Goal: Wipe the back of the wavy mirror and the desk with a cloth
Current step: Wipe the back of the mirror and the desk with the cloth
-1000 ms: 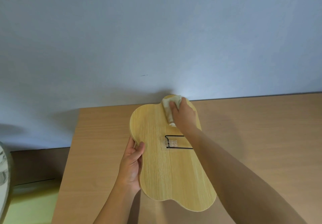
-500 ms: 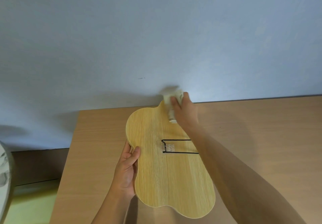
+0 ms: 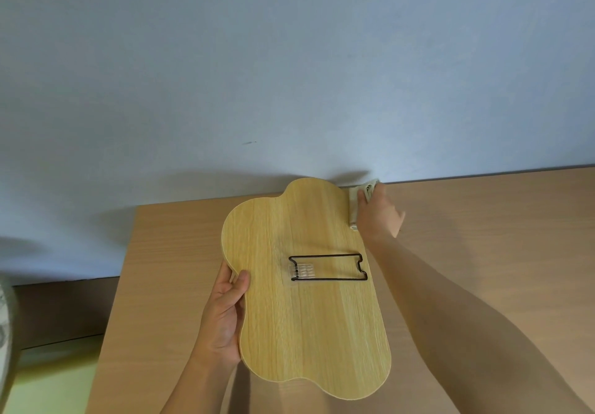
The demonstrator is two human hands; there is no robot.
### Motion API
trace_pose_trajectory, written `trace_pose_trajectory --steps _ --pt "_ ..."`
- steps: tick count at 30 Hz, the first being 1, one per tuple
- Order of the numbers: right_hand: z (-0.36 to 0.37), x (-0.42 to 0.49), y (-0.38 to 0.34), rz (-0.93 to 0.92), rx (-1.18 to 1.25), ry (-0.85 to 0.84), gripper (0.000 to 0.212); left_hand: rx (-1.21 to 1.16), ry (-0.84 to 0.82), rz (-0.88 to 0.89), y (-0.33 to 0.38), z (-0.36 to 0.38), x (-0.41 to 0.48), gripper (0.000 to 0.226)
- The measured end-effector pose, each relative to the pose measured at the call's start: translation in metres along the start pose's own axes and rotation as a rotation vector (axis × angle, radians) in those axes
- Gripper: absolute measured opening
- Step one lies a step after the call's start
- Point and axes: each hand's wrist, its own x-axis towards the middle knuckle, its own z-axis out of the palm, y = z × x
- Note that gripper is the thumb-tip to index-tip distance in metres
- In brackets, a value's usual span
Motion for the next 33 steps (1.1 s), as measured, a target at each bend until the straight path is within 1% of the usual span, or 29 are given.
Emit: trace_pose_trajectory --steps 2,6,8,10,15,19,22,24,26,28,30,33 --pt "-0.006 -0.010 -0.010 -0.081 0.079 -0.001 0.025 -0.001 0.003 0.001 0.000 0.001 -0.001 0.046" --pt "-0.004 -0.052 -0.042 -0.247 0.318 -0.186 0.026 -0.006 0.015 0.000 0.002 0.003 -0.001 0.047" --pt "0.003 -0.065 -0.044 -0.288 0.305 -0.250 0.027 0.001 0.019 0.001 0.002 0.003 -0.002 0.048" --pt "0.008 -0.065 -0.034 -0.274 0.236 -0.250 0.029 0.006 0.024 0.002 0.002 0.003 -0.002 0.046" --pt "0.006 -0.043 0.014 -0.170 0.131 -0.116 0.036 0.005 0.029 -0.002 0.001 0.002 -0.002 0.045" --pt "0.001 -0.031 0.041 -0.068 0.037 -0.019 0.032 0.000 0.028 -0.003 0.001 0.002 -0.002 0.045" --pt "-0.005 -0.024 0.035 -0.029 -0.007 0.070 0.029 -0.002 0.023 -0.011 0.000 0.003 -0.003 0.045" --pt "-0.008 -0.022 0.008 -0.063 0.073 0.044 0.031 -0.004 0.027 -0.012 0.001 0.003 -0.003 0.045" --pt "-0.005 -0.024 -0.029 -0.157 0.209 -0.054 0.024 -0.002 0.025 -0.011 0.001 0.003 -0.003 0.046" --pt "0.001 -0.028 -0.065 -0.236 0.282 -0.152 0.023 0.001 0.028 -0.011 0.001 0.002 -0.003 0.046" --pt "0.008 -0.029 -0.085 -0.270 0.270 -0.215 0.024 0.002 0.028 -0.008 0.001 0.000 -0.002 0.045" --pt "0.016 -0.020 -0.079 -0.217 0.152 -0.204 0.036 0.004 0.018 -0.004 0.001 -0.001 0.000 0.047"
